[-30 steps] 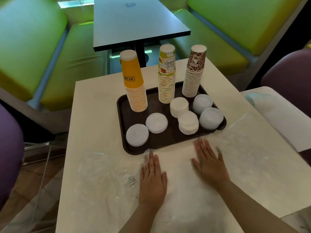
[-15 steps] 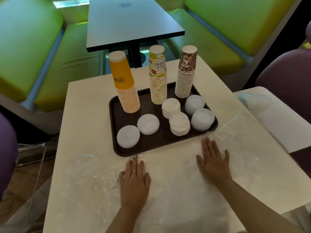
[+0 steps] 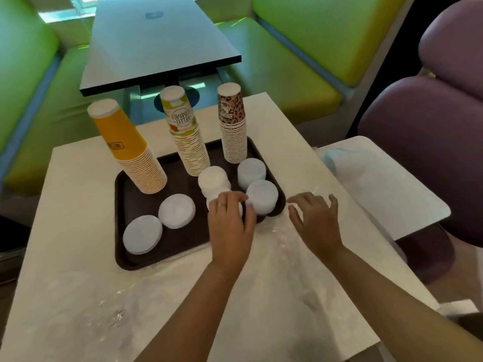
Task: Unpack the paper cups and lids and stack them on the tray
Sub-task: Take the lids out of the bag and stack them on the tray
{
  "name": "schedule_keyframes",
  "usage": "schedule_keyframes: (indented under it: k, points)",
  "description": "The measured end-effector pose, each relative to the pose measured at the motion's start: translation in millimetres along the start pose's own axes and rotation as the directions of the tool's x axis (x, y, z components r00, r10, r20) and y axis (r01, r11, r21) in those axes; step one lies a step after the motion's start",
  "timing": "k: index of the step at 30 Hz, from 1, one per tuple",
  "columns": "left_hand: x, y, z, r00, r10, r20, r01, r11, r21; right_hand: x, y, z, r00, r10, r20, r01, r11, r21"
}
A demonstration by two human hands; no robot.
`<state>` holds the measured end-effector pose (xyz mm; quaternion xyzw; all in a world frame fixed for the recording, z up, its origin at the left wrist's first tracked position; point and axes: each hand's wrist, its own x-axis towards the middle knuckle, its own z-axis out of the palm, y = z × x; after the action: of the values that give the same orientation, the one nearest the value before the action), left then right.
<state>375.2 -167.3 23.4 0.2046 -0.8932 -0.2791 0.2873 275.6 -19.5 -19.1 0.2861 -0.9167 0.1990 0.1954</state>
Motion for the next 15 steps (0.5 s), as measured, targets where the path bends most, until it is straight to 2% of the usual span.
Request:
schedule_keyframes:
  k: [2, 6, 9, 12, 15]
  points:
    - [19, 32, 24, 1.0, -0.003, 0.017, 0.005, 0.995, -0.098, 16, 22, -6, 0.999, 0.035, -0.033, -0.034, 0.999, 0.022]
    - [55, 88, 77, 0.997, 0.051, 0.057, -0.04, 0.984, -0.174, 44, 73, -10, 0.988, 0.156, -0.008, -0.155, 0.984, 0.086]
    - [78, 109, 120, 0.985, 0.058, 0.165, -0.027, 0.983, -0.181, 62, 113, -7, 0.967, 0.253, 0.016, -0.254, 0.963, 0.086]
    - [96, 121, 161, 0.969, -0.009, 0.248, 0.06, 0.978, -0.199, 74, 155, 0, 0.95, 0.311, 0.024, -0.312, 0.946, 0.087]
    - [106, 135, 193, 0.93, -0.12, 0.348, 0.204, 0.955, -0.214, 82, 191, 7, 0.933, 0.356, 0.053, -0.36, 0.928, 0.093]
